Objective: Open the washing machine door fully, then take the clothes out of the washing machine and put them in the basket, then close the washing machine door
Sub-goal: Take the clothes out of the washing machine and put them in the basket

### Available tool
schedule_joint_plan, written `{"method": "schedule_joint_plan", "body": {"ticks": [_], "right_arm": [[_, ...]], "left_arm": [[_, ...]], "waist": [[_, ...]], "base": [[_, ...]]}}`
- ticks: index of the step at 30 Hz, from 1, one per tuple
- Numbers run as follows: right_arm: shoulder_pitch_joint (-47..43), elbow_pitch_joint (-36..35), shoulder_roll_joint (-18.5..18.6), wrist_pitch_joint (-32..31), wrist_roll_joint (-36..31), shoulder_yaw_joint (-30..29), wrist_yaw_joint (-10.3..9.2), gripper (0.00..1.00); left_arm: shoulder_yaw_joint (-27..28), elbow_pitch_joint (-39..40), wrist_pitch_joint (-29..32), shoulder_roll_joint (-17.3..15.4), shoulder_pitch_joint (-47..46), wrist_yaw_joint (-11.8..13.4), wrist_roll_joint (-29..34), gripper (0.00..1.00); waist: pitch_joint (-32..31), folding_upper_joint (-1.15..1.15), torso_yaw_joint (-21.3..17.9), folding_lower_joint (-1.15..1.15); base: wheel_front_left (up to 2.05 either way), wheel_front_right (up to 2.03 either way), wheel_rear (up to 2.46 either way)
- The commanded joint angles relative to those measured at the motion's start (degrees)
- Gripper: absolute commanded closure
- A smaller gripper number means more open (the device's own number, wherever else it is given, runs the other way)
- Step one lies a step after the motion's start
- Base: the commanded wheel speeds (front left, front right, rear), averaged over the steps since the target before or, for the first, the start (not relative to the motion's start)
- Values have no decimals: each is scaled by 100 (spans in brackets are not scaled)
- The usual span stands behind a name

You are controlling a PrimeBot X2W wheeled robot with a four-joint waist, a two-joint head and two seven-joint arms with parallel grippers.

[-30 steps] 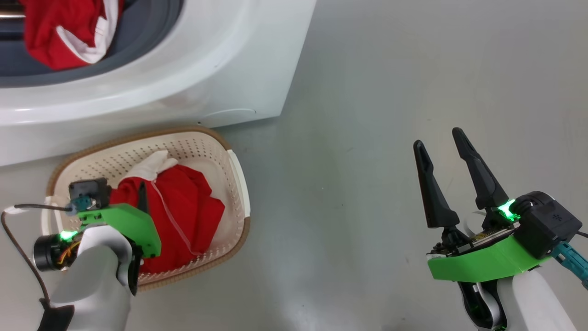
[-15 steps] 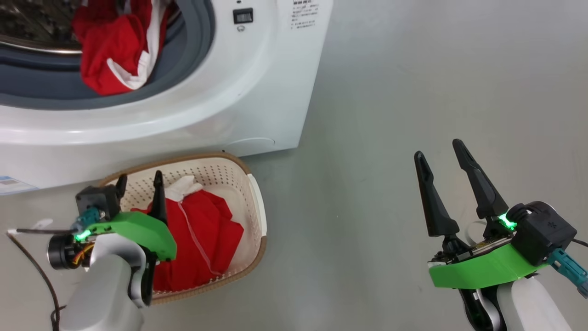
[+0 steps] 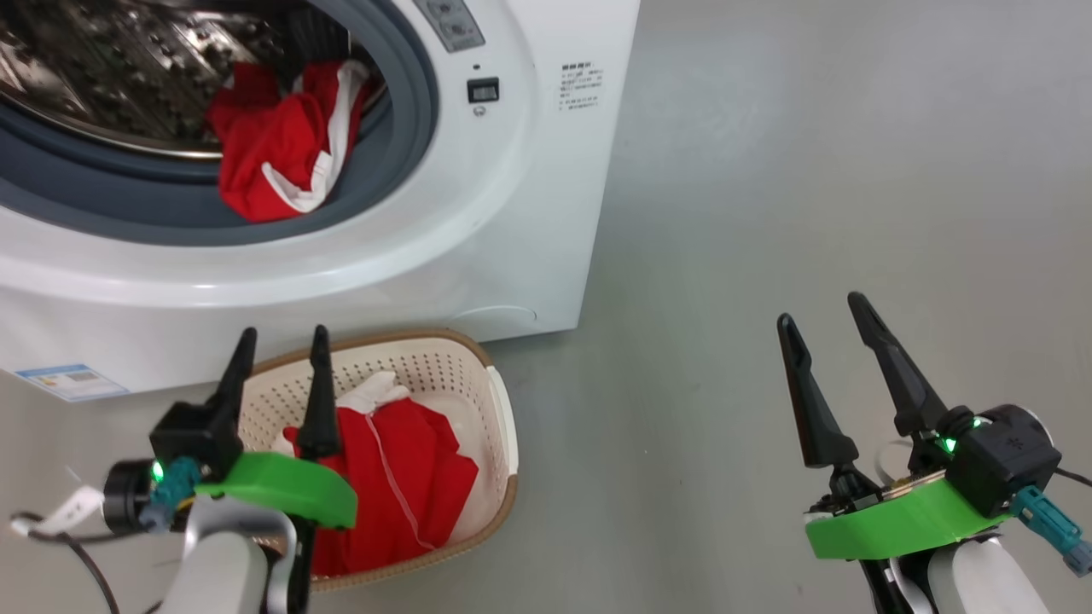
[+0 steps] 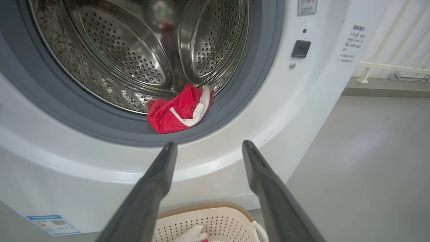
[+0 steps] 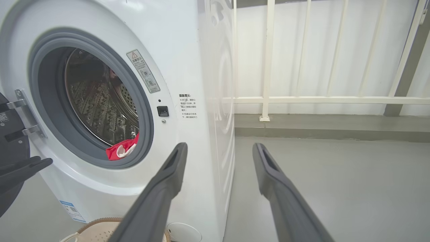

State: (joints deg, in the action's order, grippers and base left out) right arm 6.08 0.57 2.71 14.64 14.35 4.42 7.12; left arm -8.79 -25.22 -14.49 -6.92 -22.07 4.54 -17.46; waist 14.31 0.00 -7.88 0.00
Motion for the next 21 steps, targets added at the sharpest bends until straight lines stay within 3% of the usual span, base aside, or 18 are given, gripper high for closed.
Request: {"method": "schedule_joint_plan", "body": {"ticks": [1, 21], "right_arm": [[-12, -110, 17, 36, -42, 87, 36, 0], [-635, -270, 17, 36, -233, -249, 36, 0]], "left_arm": [[208, 239, -51, -91, 69, 19, 79, 0], [332, 1603, -22, 115, 1317, 292, 42, 0]], "waist": [[-115, 0, 43, 0], [-856, 0, 314, 0]], "base": [[0, 0, 0], [0, 0, 0]]}}
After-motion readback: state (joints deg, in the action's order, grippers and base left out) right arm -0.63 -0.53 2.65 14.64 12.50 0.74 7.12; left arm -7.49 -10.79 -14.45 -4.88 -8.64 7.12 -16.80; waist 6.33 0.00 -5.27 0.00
